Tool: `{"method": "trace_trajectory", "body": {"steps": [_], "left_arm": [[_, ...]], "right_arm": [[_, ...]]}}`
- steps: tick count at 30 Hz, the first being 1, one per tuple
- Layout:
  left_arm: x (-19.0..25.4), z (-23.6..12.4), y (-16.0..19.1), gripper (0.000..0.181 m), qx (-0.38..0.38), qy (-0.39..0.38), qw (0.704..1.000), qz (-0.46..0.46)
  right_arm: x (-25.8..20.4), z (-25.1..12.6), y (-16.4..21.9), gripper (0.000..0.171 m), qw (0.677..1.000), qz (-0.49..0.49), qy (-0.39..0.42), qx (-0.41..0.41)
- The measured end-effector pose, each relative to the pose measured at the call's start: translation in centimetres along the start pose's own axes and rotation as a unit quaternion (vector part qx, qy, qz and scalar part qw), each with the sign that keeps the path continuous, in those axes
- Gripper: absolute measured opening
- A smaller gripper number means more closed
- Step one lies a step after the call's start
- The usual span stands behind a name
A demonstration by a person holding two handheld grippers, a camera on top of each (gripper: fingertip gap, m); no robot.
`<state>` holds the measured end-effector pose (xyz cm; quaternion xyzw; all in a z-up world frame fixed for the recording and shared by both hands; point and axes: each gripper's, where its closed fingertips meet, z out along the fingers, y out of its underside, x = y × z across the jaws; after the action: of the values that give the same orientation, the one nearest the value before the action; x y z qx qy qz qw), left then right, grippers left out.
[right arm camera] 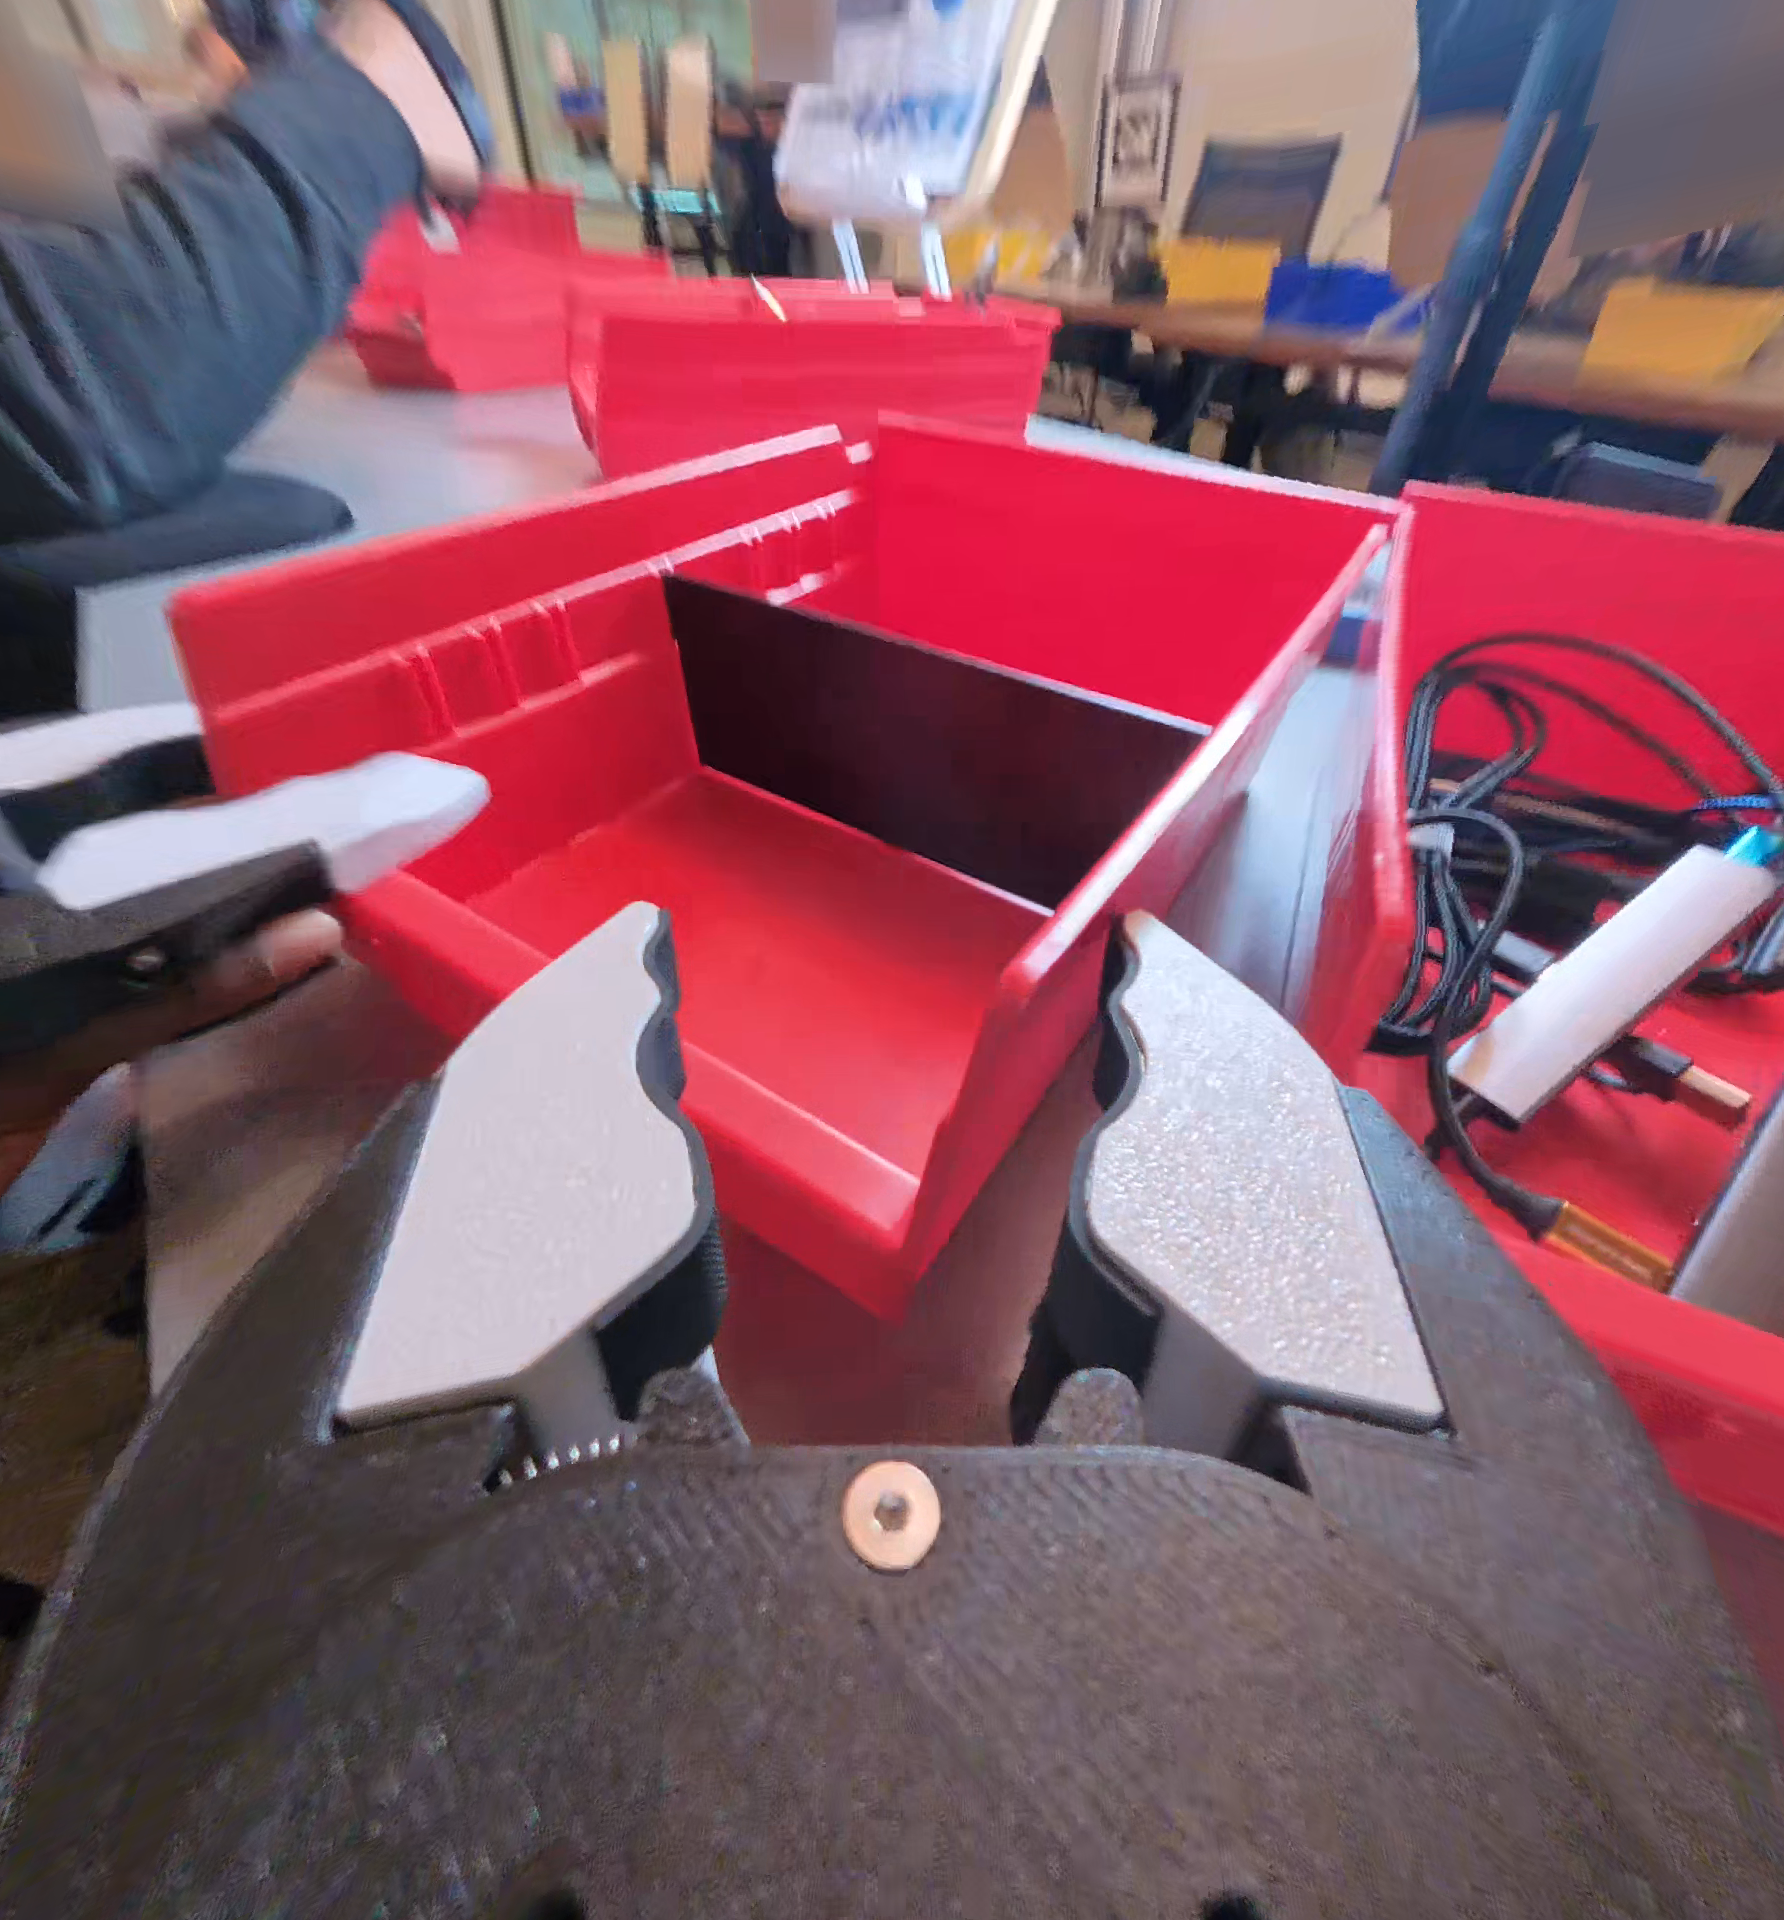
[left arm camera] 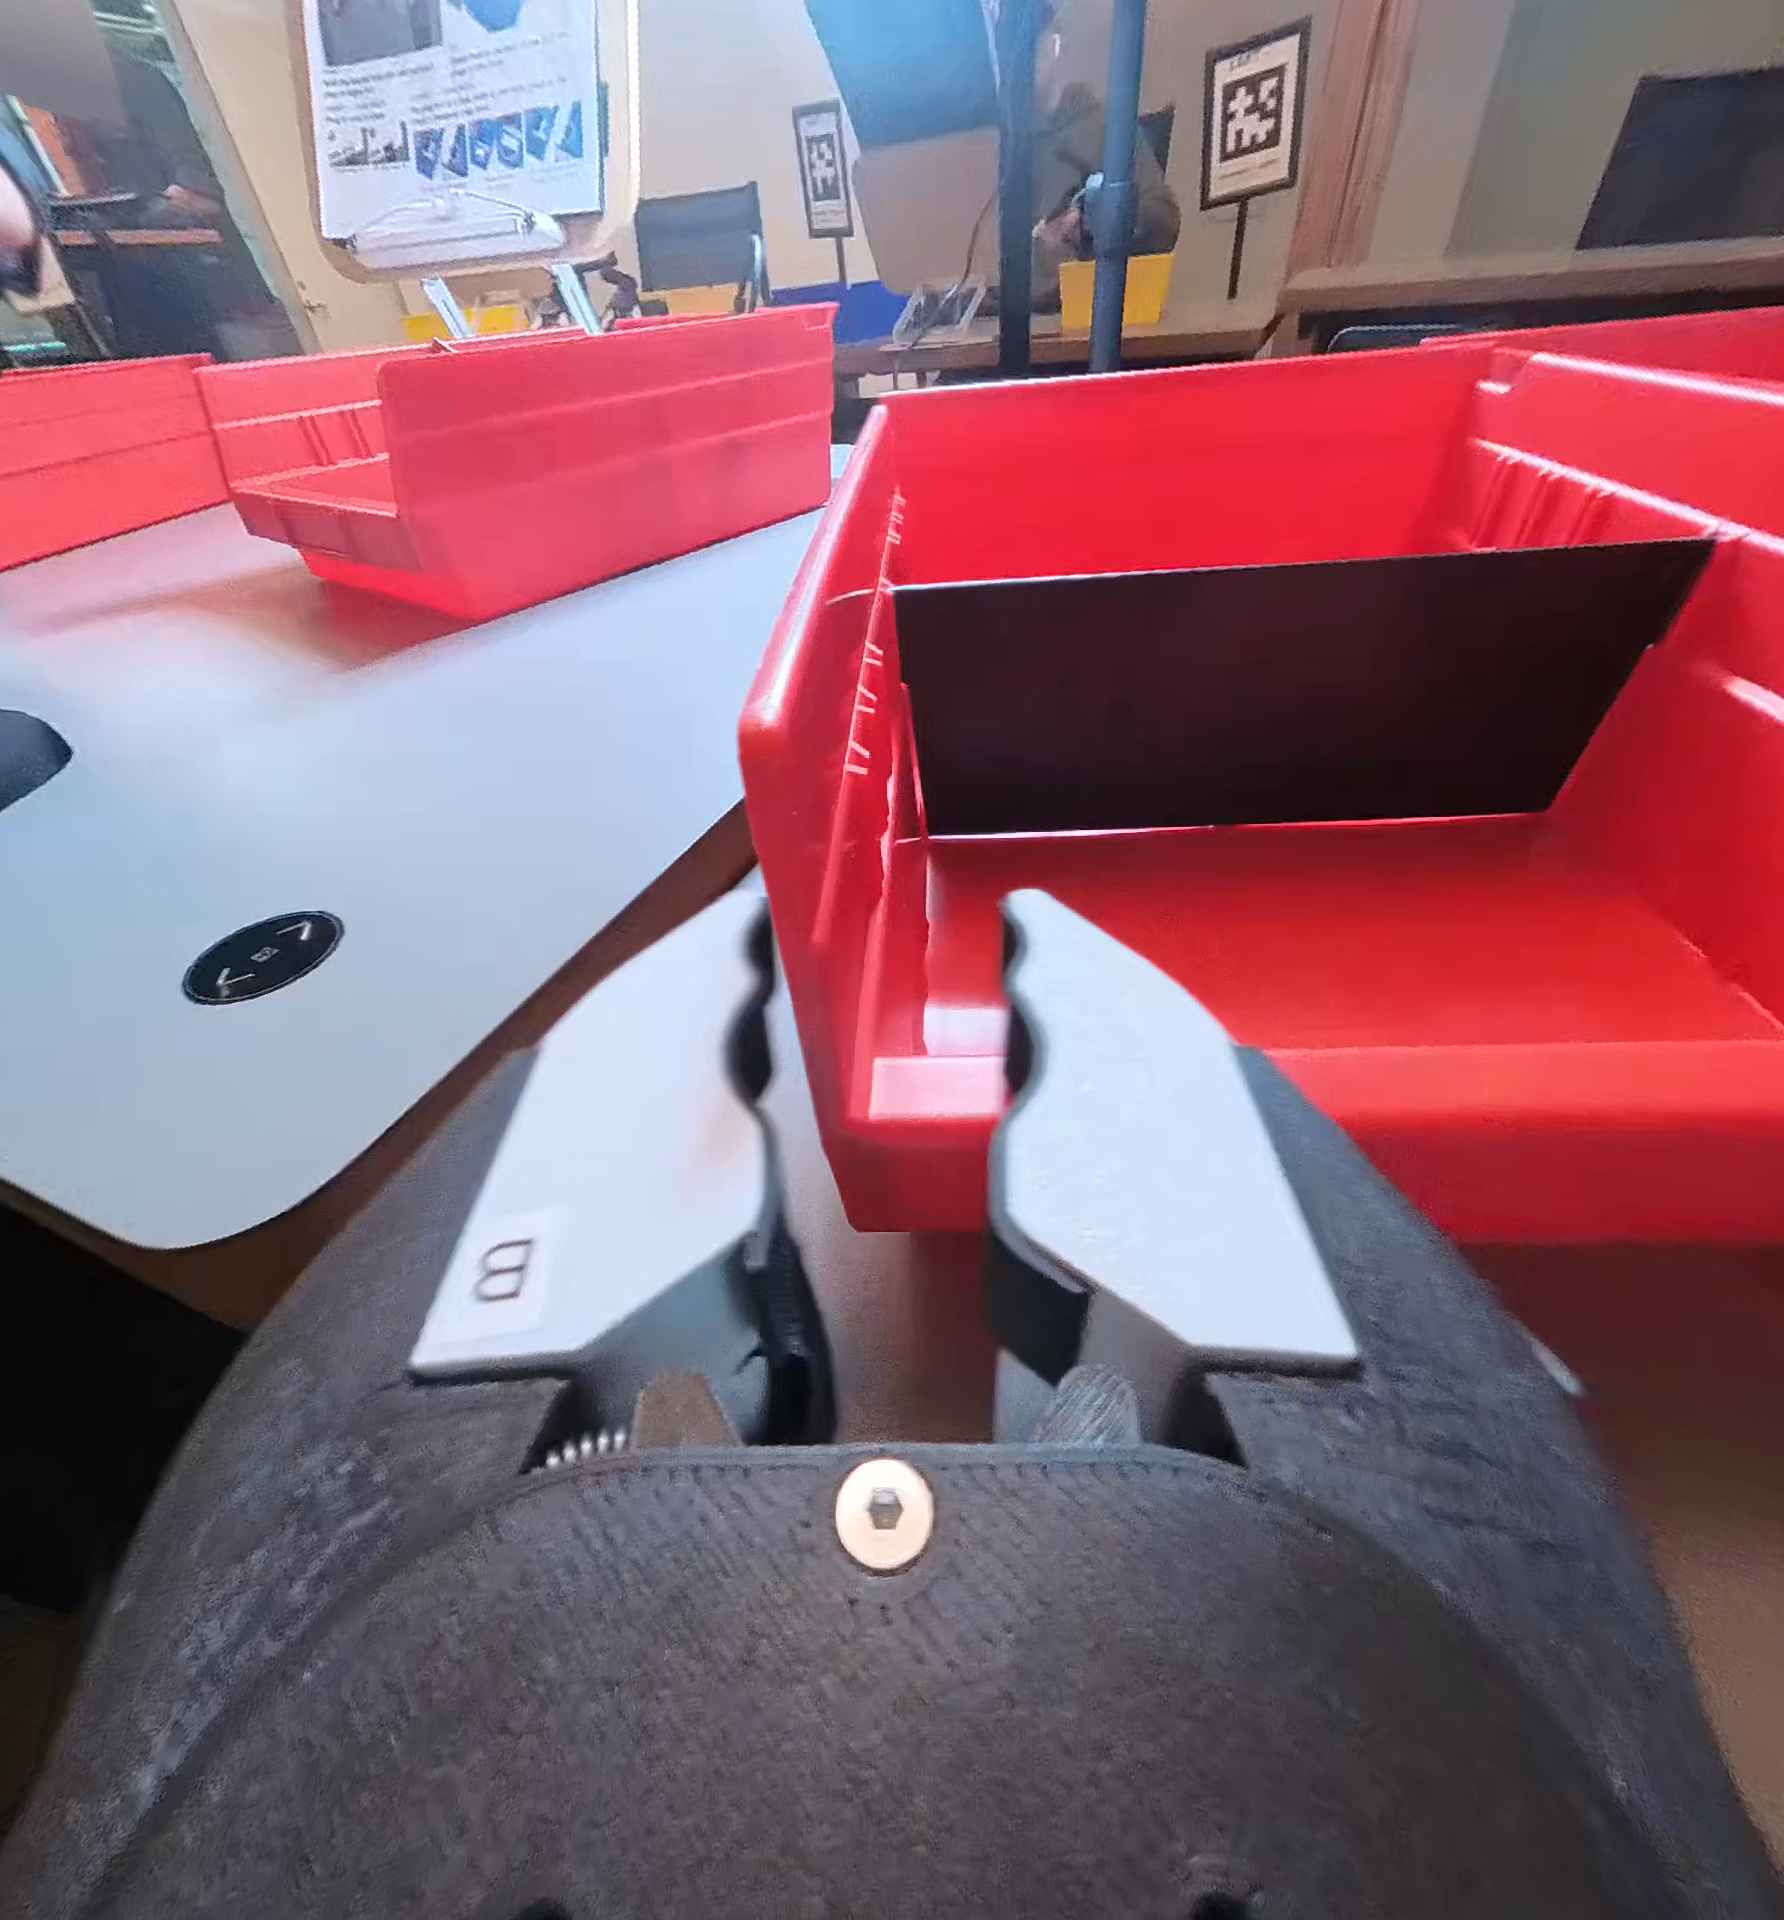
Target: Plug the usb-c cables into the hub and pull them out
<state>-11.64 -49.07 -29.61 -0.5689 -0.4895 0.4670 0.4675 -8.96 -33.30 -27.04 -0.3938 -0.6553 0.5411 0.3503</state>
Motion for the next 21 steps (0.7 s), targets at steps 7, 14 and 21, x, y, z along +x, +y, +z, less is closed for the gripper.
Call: {"method": "trace_trajectory", "body": {"steps": [7, 14, 21], "left_arm": [[0.2, -2.2, -1.2, 0.004, 0.052, -0.004, 0.999, -0.009], [2.0, -9.2, -11.1, 0.003, 0.225, -0.062, 0.971, 0.055], [10.8, -14.5, -19.1, 0.005, 0.361, -0.001, 0.932, 0.031]], "right_arm": [[3.4, -0.5, 0.1, 0.017, 0.992, 0.017, 0.125, -0.017], [4.3, -5.8, -7.1, 0.008, 0.982, -0.021, 0.128, 0.138], [10.1, -16.4, -13.4, 0.007, 0.952, -0.051, 0.182, 0.239]]}}
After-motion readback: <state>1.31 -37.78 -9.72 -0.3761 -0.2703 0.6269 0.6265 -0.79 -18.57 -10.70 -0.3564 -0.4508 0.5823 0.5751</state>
